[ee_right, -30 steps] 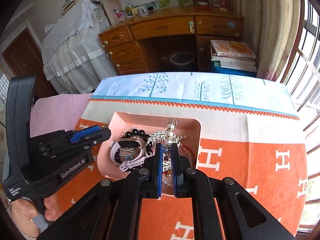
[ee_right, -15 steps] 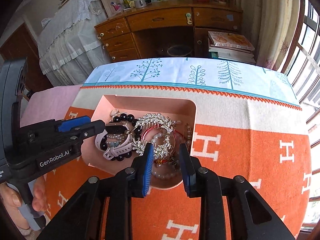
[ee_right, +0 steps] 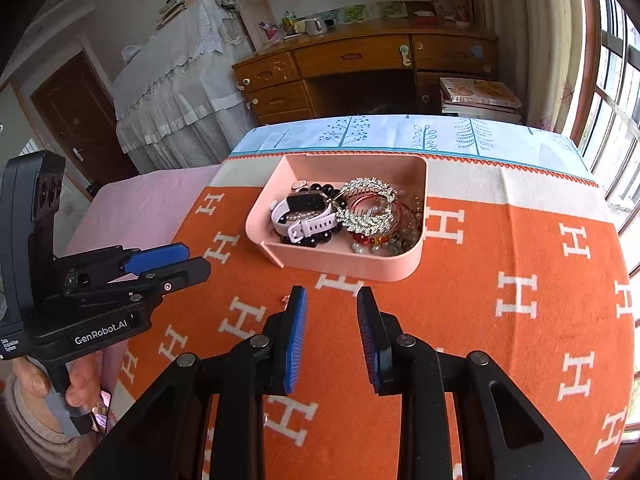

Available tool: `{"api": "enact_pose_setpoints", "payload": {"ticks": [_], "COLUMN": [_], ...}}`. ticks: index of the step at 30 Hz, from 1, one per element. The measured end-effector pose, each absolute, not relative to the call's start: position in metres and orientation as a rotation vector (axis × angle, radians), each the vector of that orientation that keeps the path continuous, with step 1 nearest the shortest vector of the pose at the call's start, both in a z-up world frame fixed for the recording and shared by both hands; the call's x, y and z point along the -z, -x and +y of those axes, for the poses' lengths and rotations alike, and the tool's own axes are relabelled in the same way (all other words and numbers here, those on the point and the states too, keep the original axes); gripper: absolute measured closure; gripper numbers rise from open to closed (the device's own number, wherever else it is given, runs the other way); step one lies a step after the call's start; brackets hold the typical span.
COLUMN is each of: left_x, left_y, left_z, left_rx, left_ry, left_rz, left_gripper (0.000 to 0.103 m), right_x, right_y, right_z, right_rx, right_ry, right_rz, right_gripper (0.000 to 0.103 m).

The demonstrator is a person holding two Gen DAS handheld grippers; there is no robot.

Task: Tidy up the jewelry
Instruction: 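Move both tools out of the tray toward the two rings on the blanket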

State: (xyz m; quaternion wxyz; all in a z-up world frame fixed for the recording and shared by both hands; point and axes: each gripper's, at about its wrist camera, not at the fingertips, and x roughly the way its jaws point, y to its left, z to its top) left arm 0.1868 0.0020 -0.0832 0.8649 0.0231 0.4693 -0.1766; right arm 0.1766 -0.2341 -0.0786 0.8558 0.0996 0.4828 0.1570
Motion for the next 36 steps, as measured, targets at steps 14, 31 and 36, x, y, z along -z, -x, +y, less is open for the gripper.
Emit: {"api": "enact_pose_setpoints", "payload": {"ticks": [14,31,36], "left_x": [0.071,0.105,0.124], "left_y": [-0.099,-0.055,-0.053], "left_z": [0.03,0.031,0.035], "left_rx": [0.326,0.244,0.238], "left_ry": [0.071,0.084,0.085], "left_rz": [0.864,0.822,0.837], "left_gripper": [0.05,0.048,0.048], "right_x": [0.053,0.083,0.104], "right_y": [-0.095,-0.05,-0.053], "right_z": [-0.219,-0.202,-0.191], "right_rx": [-0.407,-0.386,-0.405], "right_ry": [-0.226,-0.172,-0.128], "right_rz": [0.917,0.848,0.863], "right_gripper": [0.069,0.067,0.067]}}
